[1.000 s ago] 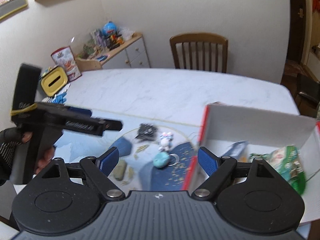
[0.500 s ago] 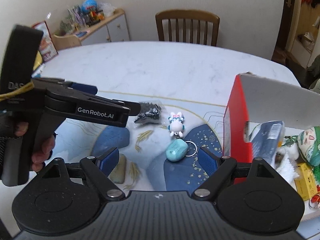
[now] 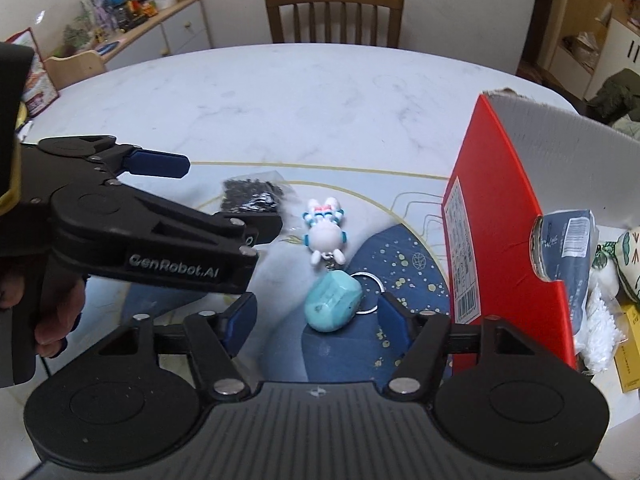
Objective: Organize objects
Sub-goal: 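Withdraw both tools from the shoebox toward the black bead bag and keychains, then grasp the black bead bag with the left tool while the right tool grasps the teal keychain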
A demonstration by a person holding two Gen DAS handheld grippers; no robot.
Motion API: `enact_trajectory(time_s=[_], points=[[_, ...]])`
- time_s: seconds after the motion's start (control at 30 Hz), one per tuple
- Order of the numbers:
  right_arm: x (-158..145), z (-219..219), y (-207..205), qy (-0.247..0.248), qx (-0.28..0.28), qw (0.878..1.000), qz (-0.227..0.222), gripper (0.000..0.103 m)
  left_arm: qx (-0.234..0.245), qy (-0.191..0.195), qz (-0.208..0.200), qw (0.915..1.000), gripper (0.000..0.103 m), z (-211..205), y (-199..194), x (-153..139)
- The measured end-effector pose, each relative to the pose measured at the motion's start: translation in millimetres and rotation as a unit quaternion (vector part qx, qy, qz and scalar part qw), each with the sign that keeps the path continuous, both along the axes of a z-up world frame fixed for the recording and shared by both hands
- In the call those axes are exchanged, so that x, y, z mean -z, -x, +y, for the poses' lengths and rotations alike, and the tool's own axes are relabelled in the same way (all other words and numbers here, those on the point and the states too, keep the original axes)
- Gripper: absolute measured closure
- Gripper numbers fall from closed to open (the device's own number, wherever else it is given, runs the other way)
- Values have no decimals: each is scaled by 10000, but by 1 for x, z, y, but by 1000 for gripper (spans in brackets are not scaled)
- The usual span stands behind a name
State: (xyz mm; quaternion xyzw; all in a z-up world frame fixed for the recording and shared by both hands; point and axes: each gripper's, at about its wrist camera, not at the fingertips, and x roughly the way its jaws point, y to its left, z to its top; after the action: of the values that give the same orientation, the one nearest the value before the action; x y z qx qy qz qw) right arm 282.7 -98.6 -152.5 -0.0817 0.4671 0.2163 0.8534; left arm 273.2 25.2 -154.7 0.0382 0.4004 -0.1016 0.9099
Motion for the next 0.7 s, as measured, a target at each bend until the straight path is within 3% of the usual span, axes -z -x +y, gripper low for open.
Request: enact_trajectory(time_s=[0.5,0.7], points=[[12,4,-13,58,173,9997,156,65,32,7,6,10000,31,2,-12,13],[12,4,-12,53,192,9996,183,69,-2,-20,71,10000,54,3,-13,16]])
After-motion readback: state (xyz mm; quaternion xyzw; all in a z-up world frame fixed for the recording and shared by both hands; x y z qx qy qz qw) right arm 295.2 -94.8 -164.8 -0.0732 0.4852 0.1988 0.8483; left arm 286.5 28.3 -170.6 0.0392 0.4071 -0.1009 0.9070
